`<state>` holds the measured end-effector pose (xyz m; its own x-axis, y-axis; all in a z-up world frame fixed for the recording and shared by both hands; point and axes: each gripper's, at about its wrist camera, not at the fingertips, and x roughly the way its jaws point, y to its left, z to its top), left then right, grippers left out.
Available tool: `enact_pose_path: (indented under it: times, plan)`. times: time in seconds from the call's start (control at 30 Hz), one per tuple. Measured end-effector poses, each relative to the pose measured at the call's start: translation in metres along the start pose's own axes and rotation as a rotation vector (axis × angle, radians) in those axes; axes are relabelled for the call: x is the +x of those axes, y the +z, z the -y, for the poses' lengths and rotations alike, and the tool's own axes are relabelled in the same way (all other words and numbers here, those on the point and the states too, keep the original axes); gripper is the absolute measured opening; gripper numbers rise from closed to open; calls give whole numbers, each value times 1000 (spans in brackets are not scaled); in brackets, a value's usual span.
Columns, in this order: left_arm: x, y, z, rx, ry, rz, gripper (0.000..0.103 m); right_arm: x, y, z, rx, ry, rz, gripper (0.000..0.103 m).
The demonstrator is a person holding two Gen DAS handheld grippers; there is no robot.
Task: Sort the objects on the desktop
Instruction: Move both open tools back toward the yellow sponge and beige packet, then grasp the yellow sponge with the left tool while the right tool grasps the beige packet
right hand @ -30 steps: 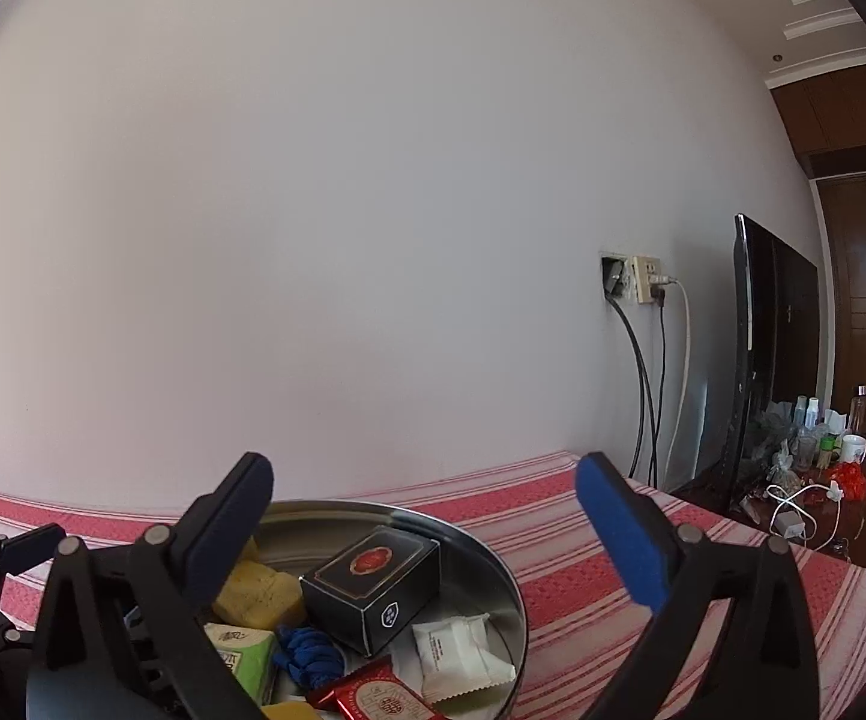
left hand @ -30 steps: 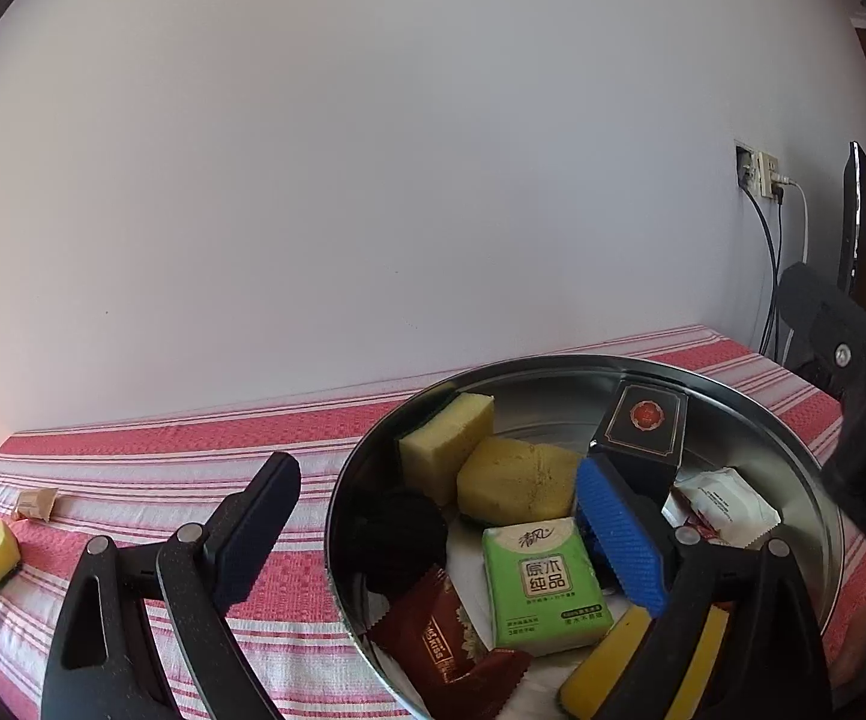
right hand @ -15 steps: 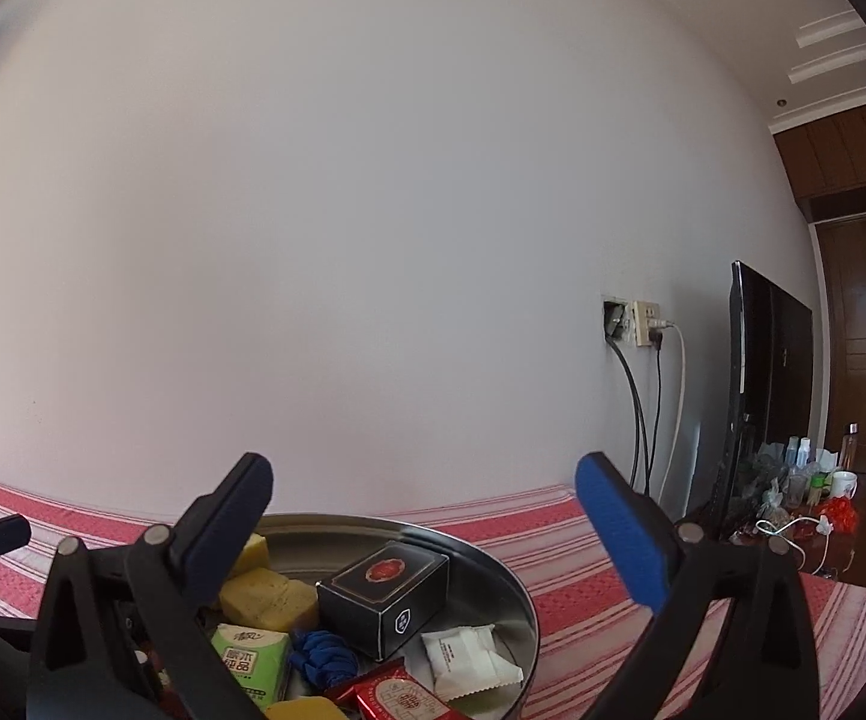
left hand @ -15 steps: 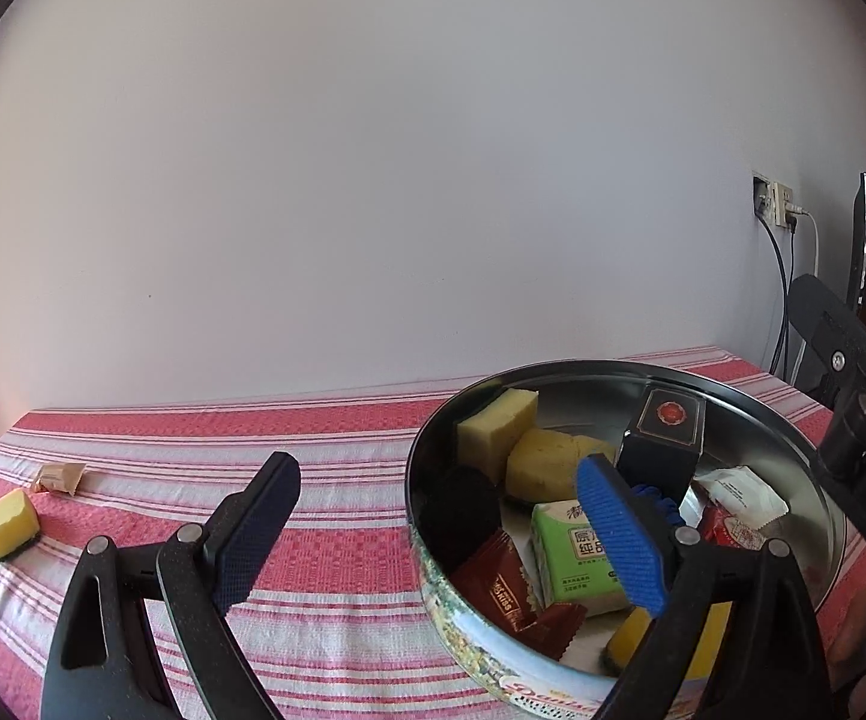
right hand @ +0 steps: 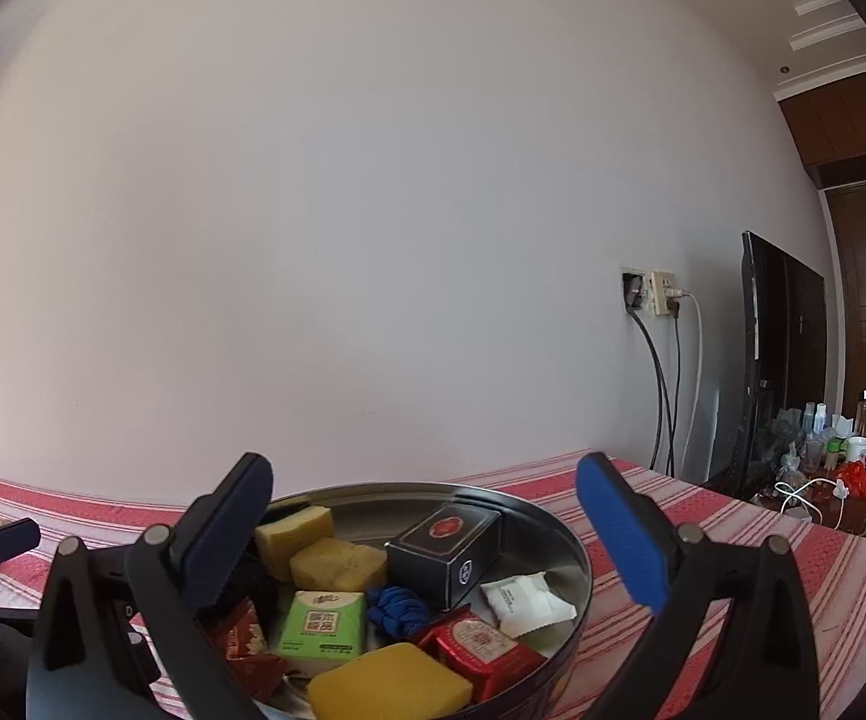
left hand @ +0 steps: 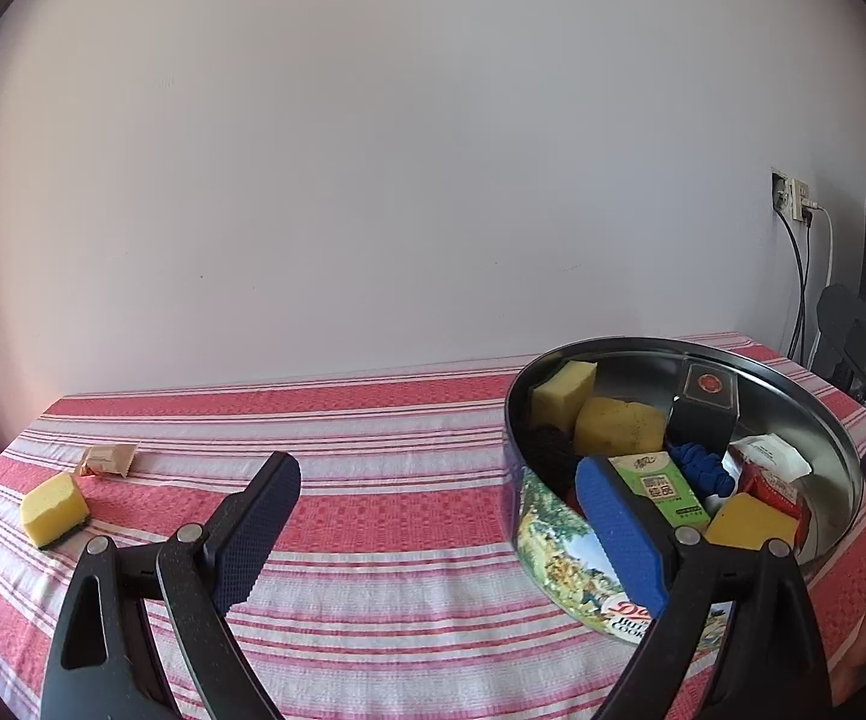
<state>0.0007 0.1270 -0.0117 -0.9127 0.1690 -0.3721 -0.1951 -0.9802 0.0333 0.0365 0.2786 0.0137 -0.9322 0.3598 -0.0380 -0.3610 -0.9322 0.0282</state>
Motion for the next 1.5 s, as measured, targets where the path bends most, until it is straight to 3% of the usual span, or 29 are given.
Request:
enact_pose_path:
  times: [0.33,0.73,0.93,1.1,1.2,1.3,1.4,1.5]
  plan:
    - [-9,-7,-63,-24,84,-12,95,-12,-6,-69,-17,140,-45,103]
    - [-5,-13,-158,-63,247,-57,95,-16,-13,-153,-13,287,-118,103]
    - [9,-17,-211,-124,332,-132,95,-14,-16,-194,-27,365,-150,103]
    - [42,-24,-263,-240,396,-302,95,-10,-18,-221,-14,417,-192,103]
    - [58,-32,-287,-304,412,-379,95,-8,-22,-232,-8,446,-220,103]
    - [75,-40,-303,-366,355,-449,95,-4,-26,-241,-22,464,-251,103]
    - [83,-45,-314,-417,292,-470,95,5,-29,-247,-26,476,-293,103]
    - [83,-45,-319,-427,281,-463,94,16,-31,-253,-13,493,-336,103]
